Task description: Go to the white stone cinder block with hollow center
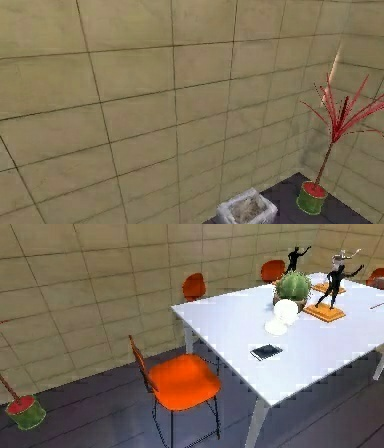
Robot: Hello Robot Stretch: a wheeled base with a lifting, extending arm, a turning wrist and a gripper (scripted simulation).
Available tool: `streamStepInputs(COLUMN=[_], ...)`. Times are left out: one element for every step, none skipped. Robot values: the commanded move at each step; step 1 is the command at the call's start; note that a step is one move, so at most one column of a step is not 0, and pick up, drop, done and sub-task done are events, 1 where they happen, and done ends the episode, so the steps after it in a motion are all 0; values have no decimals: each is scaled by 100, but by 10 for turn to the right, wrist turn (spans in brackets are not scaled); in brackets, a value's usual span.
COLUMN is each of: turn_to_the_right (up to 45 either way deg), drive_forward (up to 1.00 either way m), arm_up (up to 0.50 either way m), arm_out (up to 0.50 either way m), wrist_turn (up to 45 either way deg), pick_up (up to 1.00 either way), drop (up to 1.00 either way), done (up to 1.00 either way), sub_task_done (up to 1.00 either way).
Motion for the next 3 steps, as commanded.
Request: streamStepInputs(turn_to_the_right=[0,240,0], drive_forward=[15,0,0], arm_up=[0,0,0], arm_out=[0,0,0], wrist_turn=[0,0,0], pick_up=[0,0,0], drop=[0,0,0], done=[0,0,100], sub_task_done=[0,0,0])
